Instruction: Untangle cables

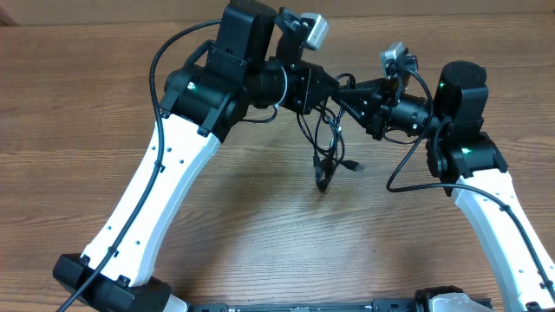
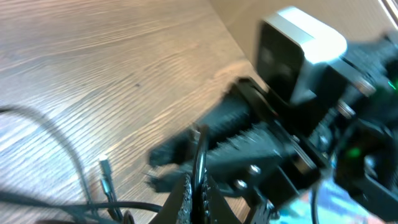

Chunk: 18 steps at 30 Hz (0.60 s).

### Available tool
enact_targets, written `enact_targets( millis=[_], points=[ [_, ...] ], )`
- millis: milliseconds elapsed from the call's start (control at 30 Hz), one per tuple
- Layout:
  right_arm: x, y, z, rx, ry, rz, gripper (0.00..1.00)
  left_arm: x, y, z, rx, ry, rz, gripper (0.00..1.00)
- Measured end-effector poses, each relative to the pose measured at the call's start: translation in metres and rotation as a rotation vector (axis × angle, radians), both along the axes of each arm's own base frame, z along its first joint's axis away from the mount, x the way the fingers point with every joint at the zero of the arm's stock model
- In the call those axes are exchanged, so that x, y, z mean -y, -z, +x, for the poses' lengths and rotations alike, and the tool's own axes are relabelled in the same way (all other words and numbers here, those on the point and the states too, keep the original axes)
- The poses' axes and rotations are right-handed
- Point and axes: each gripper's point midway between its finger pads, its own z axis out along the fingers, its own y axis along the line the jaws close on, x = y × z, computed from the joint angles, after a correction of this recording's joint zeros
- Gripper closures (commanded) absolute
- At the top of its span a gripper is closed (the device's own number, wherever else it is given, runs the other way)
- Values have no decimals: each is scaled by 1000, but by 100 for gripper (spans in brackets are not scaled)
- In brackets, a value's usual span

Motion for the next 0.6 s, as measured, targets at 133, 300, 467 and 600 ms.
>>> enact_targets(
  millis=[133, 300, 467, 600],
  points=[
    [-4, -2, -7, -2, -45, 15, 87, -9, 3, 10, -34, -80, 7, 96],
    [-10, -7, -21, 27, -142, 33, 87, -23, 9, 24, -56, -189, 38, 96],
    [-15, -11, -33, 52, -219, 49, 82, -40, 15, 37, -83, -303, 65, 96],
    [-16, -12, -37, 66, -244, 52, 67, -46, 19, 39, -98, -339, 80, 96]
  ],
)
